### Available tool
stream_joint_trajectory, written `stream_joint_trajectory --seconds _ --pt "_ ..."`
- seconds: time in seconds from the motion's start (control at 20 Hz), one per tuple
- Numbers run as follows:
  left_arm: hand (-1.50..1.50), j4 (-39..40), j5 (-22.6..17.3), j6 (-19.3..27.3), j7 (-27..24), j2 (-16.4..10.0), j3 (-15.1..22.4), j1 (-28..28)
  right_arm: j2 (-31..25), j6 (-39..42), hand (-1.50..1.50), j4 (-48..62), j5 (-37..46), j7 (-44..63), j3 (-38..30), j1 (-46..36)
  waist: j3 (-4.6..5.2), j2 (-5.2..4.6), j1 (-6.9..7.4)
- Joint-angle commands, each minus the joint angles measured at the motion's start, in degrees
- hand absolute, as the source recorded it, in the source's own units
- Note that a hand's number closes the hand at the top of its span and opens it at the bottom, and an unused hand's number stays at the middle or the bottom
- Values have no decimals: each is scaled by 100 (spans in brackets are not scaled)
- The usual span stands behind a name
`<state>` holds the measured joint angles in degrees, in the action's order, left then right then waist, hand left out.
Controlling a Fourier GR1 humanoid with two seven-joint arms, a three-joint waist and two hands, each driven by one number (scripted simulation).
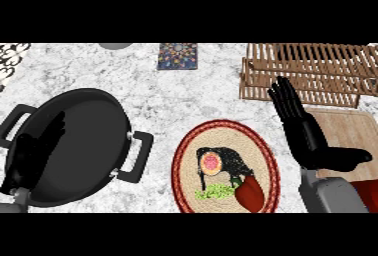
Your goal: Pick the cupcake from the placemat and place it in the tiered shelf
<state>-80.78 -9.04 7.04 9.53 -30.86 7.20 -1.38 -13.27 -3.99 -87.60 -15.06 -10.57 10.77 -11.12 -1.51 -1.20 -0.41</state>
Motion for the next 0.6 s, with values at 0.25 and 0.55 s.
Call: stream_joint_trajectory --seconds 0.25,0.55 --pt "0 -898 -153 729 -469 735 -338 -861 250 1357 150 177 112 889 1493 -1289 162 130 467" --pt "0 -1317 -143 957 -381 1218 -174 -365 726 1343 -150 883 -610 1133 606 -1554 148 119 127"
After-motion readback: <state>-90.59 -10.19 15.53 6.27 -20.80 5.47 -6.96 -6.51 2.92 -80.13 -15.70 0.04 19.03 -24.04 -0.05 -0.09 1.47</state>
